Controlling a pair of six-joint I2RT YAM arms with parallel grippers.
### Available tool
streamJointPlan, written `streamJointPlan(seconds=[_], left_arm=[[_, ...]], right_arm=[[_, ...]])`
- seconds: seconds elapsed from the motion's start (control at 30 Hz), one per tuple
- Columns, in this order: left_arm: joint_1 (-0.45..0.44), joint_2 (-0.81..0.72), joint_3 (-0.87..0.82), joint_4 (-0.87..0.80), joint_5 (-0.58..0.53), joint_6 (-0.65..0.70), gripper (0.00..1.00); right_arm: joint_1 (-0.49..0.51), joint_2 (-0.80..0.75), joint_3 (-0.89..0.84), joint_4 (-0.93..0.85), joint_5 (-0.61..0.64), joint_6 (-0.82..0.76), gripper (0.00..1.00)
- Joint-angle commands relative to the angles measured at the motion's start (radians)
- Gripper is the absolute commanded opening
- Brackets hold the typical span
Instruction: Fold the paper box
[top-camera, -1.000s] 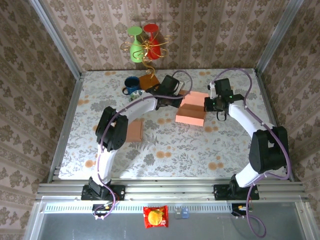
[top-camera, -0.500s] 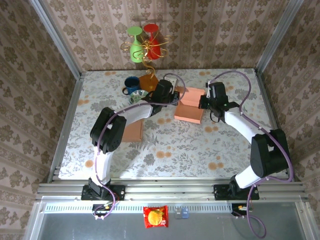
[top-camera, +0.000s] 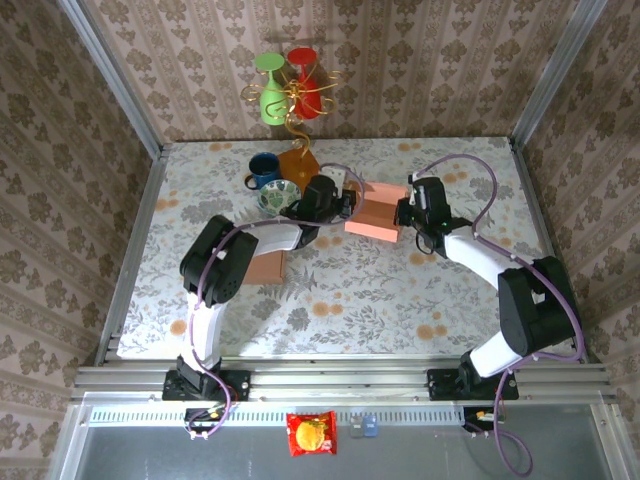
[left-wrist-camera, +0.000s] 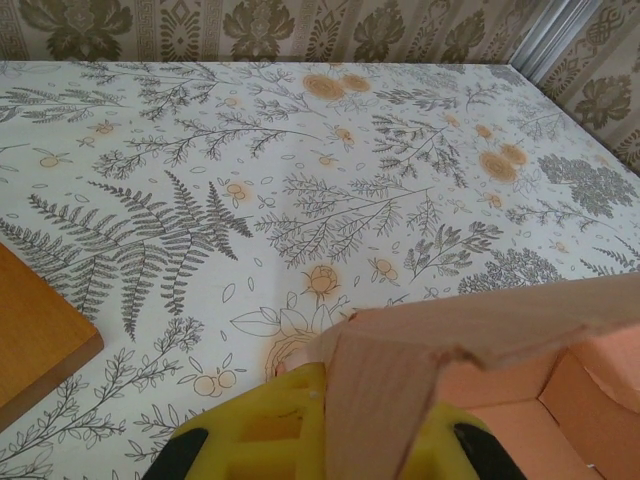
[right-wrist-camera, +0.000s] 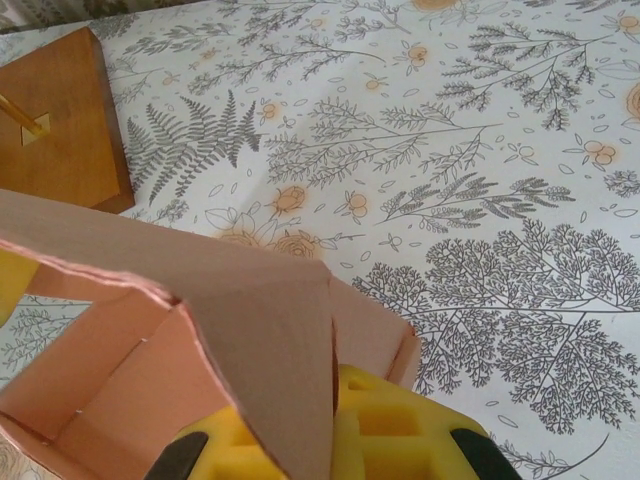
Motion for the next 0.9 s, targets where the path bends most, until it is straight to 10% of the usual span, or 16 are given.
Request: streamJointPlan(seconds=[0.0, 0.33, 0.6, 0.87], left_arm=[[-0.020, -0.037, -0.028, 0.085, 0.061, -0.029, 0.00], [-0.049, -0.063, -0.086, 0.071, 0.001, 0.000, 0.00], [-0.089, -0.076, -0.109, 0.044, -0.120, 0.052, 0.00], [-0.123, -0.068, -0.123, 0.058, -0.189, 0.060, 0.00]], right_arm=[[0.024, -0.005, -0.030, 0.028, 0.012, 0.013, 0.00], [0.038, -0.038, -0.022, -0.080, 0.061, 0.058, 0.11], [0.039, -0.180, -0.020, -0.275, -0.021, 0.368, 0.59], [0.038, -0.360, -0.102, -0.351, -0.133, 0.751, 0.77]])
